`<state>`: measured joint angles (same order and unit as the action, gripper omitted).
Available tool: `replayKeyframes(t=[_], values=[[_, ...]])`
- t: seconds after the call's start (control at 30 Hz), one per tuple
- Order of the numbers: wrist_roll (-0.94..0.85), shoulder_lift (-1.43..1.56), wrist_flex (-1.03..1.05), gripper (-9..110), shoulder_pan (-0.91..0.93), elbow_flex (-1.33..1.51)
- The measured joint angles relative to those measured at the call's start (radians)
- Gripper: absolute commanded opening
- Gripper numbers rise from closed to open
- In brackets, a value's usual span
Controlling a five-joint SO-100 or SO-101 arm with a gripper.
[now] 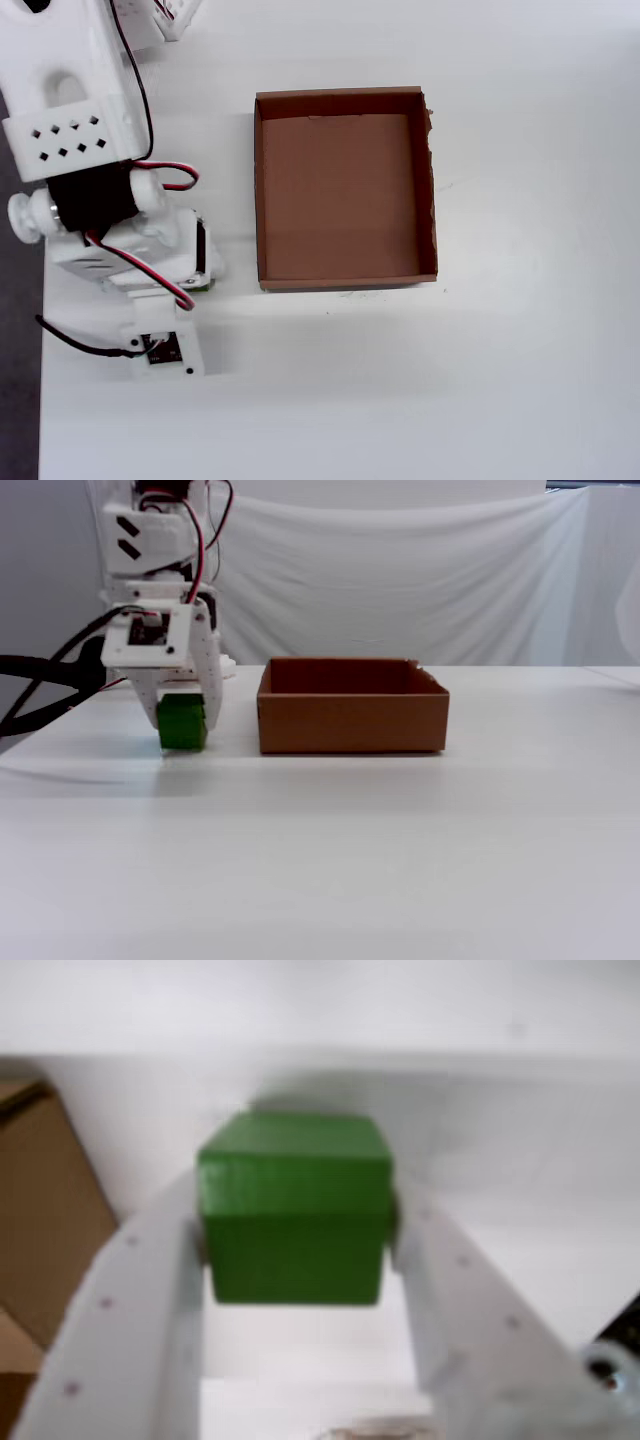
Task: Grasp a green cube and put it in a box.
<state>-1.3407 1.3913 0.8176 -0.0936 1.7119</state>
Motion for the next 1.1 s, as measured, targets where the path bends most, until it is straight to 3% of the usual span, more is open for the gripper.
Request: replayKeyframes(t=[0.63, 1.1], values=[[0.041, 0.308, 0.058, 12, -0.155, 0.081], [0.041, 0.347, 0.058, 12, -0.342, 0.121]])
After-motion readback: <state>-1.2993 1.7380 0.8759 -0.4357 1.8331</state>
